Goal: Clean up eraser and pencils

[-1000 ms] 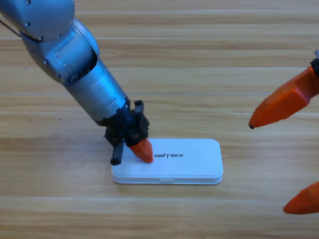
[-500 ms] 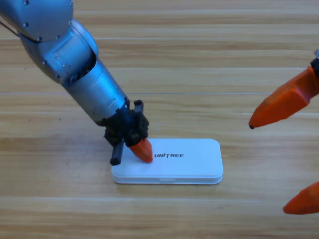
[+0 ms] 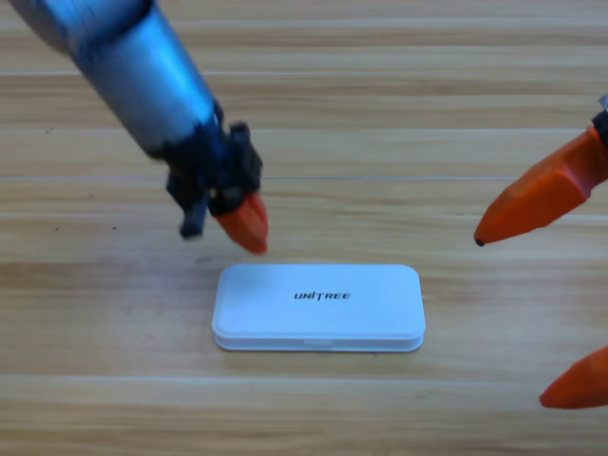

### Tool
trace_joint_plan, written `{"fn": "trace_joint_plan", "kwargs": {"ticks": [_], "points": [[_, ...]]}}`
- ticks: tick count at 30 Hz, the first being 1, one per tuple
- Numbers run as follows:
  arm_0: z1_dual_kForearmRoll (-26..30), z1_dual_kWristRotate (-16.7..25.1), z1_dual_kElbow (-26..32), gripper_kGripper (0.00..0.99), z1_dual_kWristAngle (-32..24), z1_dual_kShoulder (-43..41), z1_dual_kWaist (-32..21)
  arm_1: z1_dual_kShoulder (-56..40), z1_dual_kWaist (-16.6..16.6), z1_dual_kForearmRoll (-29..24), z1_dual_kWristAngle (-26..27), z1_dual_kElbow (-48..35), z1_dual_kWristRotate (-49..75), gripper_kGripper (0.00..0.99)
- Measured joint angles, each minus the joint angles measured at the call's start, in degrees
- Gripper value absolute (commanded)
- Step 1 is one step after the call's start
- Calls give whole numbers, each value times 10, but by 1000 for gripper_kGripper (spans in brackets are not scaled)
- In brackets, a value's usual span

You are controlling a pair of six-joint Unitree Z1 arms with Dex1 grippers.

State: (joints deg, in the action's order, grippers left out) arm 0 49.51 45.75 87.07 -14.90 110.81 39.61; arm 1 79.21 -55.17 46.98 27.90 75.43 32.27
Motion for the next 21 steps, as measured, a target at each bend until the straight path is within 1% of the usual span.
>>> {"fn": "trace_joint_plan", "kwargs": {"ticks": [3, 5, 7, 11, 16, 21], "points": [[66, -19, 62, 876, 8, -32, 0, 0, 0, 0, 0, 0, 0, 919], [87, -27, 82, 948, 9, -55, 2, 0, 0, 0, 0, 0, 0, 919], [93, -49, 86, 979, 6, -82, 7, 0, 0, 0, 0, 0, 0, 919], [93, -99, 87, 983, -12, -128, 36, 0, 0, 0, 0, 0, 0, 919], [94, -102, 87, 985, -33, -179, 84, 0, 0, 0, 0, 0, 0, 919], [101, -129, 87, 988, -44, -202, 120, 0, 0, 0, 0, 0, 0, 930]]}}
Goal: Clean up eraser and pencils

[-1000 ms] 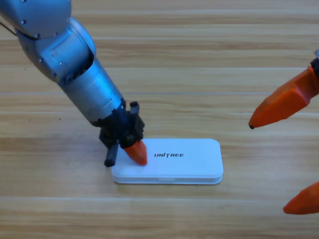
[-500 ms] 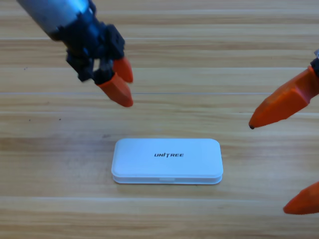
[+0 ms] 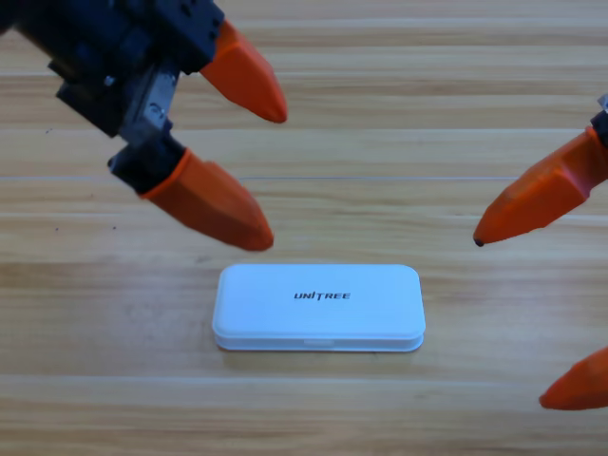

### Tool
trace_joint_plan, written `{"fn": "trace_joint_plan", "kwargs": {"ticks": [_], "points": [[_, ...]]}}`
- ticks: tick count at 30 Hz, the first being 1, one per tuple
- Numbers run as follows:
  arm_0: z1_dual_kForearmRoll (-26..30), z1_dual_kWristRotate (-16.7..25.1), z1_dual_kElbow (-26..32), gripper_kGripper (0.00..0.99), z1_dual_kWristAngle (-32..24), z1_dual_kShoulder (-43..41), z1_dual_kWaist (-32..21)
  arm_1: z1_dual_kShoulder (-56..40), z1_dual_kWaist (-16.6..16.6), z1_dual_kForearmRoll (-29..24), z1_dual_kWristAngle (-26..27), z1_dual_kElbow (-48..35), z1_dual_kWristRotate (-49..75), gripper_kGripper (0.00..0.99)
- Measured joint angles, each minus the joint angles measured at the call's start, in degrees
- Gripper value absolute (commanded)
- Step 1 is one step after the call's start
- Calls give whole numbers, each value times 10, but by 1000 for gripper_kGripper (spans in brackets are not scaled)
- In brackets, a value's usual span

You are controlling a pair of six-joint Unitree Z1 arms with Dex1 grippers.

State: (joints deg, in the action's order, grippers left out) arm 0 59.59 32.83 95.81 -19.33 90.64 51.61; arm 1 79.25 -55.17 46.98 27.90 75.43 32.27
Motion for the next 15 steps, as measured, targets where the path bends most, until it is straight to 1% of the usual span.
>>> {"fn": "trace_joint_plan", "kwargs": {"ticks": [6, 15], "points": [[16, -20, 0, 989, 0, -1, 24, 0, 0, 0, 0, 0, 0, 930], [19, -20, -3, 990, 0, -1, 30, 1, 0, 0, 0, 0, 0, 930]]}}
